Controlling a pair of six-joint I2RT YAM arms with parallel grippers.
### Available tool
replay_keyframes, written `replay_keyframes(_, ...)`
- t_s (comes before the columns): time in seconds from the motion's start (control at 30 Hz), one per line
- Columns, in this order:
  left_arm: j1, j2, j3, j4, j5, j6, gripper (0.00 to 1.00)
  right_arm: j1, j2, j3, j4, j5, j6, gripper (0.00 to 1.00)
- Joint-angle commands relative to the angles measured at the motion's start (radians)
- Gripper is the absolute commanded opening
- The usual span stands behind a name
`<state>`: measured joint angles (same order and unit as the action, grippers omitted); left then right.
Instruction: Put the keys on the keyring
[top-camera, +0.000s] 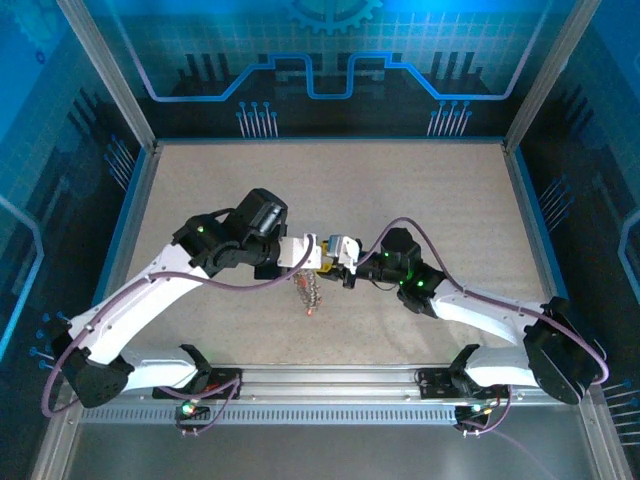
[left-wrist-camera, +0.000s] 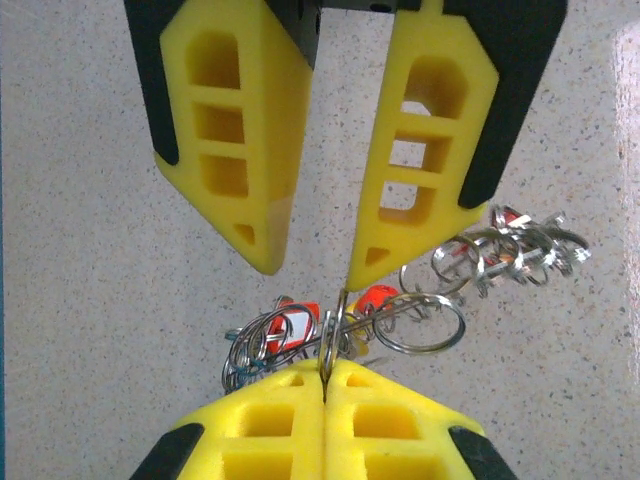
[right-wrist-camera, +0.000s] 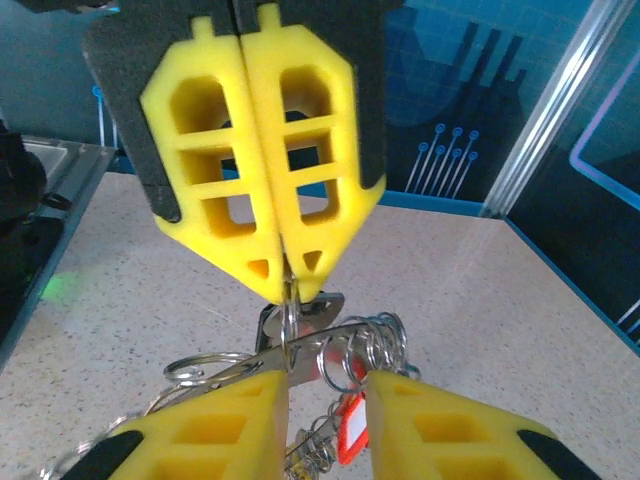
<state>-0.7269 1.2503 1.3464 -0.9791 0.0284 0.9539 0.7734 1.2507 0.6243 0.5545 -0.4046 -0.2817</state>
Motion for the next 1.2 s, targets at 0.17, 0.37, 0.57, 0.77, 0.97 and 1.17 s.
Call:
replay_keyframes(0.17, -0.013, 0.028, 0.071, -0.006, 0.001, 0.01, 0.0, 0.011, 0.014, 0.0, 0.087, -0.072, 0.01, 0.25)
replay_keyframes(0.37, -0.014, 0.026, 0.057, 0.02, 0.029, 0.015, 0.0, 0.01, 0.04, 0.005, 0.121, -0.048, 0.042, 0.24)
replay_keyframes(0.57, -0.014, 0.005, 0.048, 0.051, 0.066, 0.019, 0.0, 0.011, 0.054, 0.007, 0.132, -0.021, 0.066, 0.19)
replay_keyframes(0.77, -0.015, 0.012, 0.035, 0.065, 0.067, 0.035, 0.0, 0.013, 0.044, -0.015, 0.176, -0.032, 0.085, 0.14)
replay_keyframes(0.97, -0.013, -0.014, 0.006, 0.123, 0.065, 0.017, 0.04, 0.011, 0.027, -0.022, 0.19, -0.026, 0.081, 0.0)
replay_keyframes(1.17, 0.006, -0.104, -0.103, 0.194, 0.07, -0.027, 0.24, 0.002, -0.024, -0.071, 0.245, -0.006, 0.084, 0.0)
